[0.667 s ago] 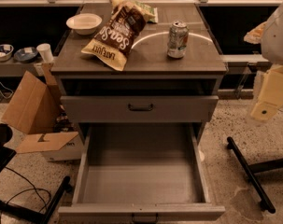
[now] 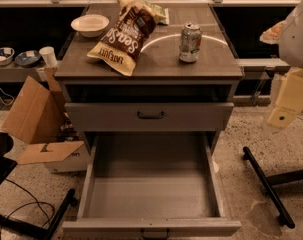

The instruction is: Place brown chip bag into middle drawer

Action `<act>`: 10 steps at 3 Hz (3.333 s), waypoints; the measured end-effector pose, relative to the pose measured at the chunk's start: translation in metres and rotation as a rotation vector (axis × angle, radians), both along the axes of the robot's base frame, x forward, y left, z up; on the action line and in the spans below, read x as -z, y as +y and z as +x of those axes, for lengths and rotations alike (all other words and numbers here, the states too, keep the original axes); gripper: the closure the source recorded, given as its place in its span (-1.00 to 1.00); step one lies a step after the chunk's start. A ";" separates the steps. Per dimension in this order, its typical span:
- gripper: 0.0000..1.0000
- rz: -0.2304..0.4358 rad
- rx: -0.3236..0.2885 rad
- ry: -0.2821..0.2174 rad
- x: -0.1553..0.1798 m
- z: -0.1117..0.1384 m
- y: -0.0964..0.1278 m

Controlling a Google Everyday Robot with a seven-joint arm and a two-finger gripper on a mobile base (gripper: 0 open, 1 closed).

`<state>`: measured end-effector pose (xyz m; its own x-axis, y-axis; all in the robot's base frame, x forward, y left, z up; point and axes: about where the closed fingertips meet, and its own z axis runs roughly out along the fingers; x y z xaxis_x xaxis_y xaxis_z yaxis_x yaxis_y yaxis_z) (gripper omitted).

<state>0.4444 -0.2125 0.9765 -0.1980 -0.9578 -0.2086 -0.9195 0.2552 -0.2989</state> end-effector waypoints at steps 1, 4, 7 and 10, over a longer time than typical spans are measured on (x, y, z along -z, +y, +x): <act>-1.00 -0.042 -0.113 -0.072 0.002 0.026 0.017; -1.00 -0.157 -0.434 -0.236 -0.005 0.066 0.071; -1.00 -0.366 -0.766 -0.402 -0.008 0.203 0.144; -1.00 -0.558 -0.888 -0.519 -0.006 0.272 0.186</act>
Offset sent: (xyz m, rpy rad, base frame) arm 0.0950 0.0875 -0.0035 -0.2062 -0.2750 0.5558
